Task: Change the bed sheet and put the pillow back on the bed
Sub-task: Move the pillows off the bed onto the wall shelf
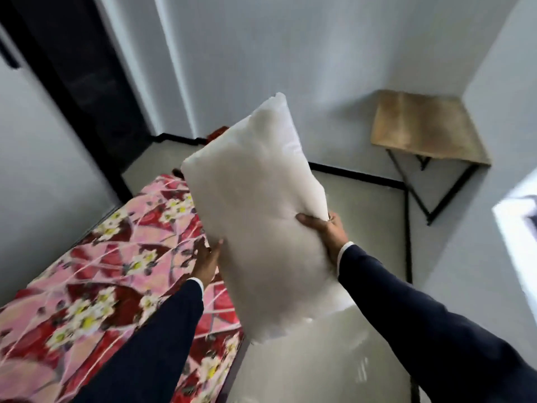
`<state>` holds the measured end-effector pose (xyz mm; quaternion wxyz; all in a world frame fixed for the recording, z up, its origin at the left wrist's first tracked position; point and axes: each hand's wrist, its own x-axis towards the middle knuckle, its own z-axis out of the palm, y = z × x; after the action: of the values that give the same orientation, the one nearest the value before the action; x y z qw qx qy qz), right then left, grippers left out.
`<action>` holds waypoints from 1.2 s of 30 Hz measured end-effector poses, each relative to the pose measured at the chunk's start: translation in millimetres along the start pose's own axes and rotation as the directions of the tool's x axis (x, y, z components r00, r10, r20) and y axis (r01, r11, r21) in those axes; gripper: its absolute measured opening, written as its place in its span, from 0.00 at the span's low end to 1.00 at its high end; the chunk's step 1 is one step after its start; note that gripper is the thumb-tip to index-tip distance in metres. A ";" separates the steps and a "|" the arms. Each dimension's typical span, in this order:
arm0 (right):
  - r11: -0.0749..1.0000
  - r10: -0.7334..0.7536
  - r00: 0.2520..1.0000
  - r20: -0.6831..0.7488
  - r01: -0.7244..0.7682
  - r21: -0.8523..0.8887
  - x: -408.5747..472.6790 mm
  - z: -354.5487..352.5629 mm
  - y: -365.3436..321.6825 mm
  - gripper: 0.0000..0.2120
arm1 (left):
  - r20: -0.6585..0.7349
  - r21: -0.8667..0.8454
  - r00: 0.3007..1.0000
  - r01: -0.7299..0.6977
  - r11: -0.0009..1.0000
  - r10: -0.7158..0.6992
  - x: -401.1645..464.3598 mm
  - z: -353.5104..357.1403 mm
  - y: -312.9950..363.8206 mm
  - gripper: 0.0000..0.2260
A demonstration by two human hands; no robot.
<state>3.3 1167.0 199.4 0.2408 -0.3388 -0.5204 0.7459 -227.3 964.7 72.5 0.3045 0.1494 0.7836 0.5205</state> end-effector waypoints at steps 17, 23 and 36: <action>0.955 -0.218 0.827 -0.519 0.290 0.061 250.1 -221.5 -188.2 0.16 | 0.328 -0.121 0.942 -0.032 0.992 0.071 279.2 310.8 306.6 0.23; 0.948 -0.246 0.751 -0.613 0.318 0.010 342.5 -334.0 -222.8 0.20 | 0.425 -0.057 0.903 -0.038 0.998 0.059 356.0 437.1 371.7 0.20; 0.968 -0.214 0.736 -0.642 0.246 -0.040 562.5 -593.0 -340.8 0.24 | 0.491 0.000 0.869 -0.076 0.997 0.066 498.1 702.3 509.4 0.24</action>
<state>85.8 2047.8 240.6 0.5021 -0.5003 -0.4266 0.5618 -208.7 1958.9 182.7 0.4725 0.3081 0.6797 0.4687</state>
